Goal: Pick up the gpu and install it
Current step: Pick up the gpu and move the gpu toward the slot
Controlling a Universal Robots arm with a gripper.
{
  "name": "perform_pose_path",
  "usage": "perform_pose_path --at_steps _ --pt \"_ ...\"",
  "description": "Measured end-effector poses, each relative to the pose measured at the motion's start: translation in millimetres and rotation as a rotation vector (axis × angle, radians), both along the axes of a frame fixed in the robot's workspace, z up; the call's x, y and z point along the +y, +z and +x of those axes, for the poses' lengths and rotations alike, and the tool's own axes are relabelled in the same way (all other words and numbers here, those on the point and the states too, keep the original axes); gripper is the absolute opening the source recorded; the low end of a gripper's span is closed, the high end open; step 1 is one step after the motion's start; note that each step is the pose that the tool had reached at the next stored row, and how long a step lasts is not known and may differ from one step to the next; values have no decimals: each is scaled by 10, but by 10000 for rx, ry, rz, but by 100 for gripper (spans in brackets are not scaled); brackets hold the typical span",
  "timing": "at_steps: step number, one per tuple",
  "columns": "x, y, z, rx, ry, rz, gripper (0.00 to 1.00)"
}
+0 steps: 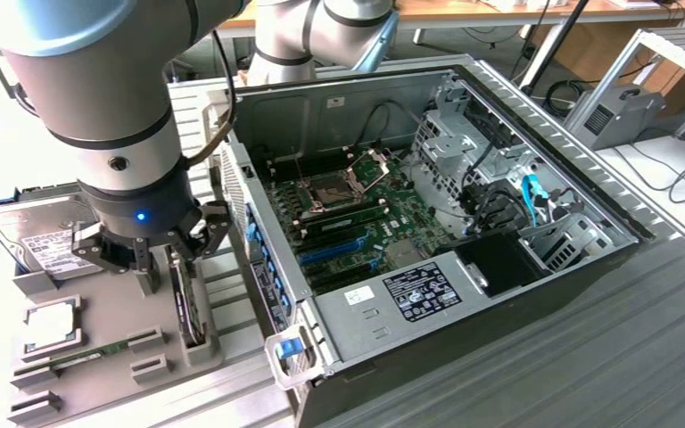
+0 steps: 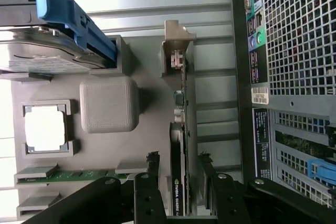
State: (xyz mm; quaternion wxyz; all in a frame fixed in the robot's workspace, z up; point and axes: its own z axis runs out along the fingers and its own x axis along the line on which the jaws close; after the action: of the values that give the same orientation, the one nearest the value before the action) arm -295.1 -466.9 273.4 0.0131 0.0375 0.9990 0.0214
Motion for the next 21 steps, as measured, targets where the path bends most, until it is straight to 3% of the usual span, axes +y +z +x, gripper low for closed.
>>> perform_pose_path --at_steps 13,16,21 --pt "-23 -129 0 0 3 -16 42" --pt "-7 -159 0 1 1 -27 42" --pt "55 -214 0 -1 2 -44 42"
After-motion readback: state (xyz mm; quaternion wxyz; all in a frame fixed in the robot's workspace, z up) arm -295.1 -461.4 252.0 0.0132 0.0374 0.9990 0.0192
